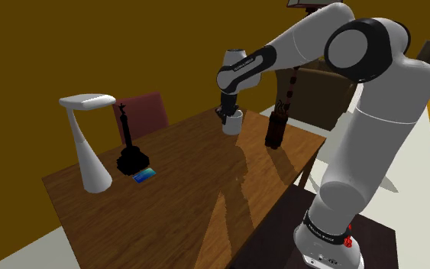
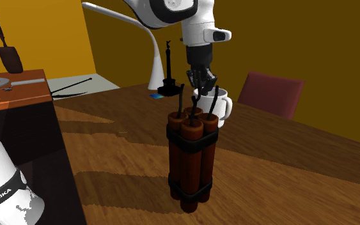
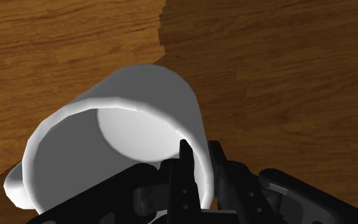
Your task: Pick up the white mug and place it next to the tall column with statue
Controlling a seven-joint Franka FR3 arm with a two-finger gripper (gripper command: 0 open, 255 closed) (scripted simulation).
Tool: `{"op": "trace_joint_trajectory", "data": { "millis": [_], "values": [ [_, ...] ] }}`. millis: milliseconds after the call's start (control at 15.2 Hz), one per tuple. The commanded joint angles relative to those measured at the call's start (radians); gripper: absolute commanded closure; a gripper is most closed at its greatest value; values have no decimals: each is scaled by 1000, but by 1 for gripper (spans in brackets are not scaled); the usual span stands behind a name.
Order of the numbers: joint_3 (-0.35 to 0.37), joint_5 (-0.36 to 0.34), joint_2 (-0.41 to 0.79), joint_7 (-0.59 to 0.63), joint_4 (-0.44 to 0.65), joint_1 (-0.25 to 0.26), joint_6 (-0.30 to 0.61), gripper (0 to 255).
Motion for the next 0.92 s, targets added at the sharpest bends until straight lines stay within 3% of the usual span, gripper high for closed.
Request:
{"op": "trace_joint_trajectory", "data": {
  "millis": [0,858],
  "values": [
    [1,-4,-16,3,13,1,-29,255],
    [4,-16,-72,10,130,3,-200,255]
  ]
}}
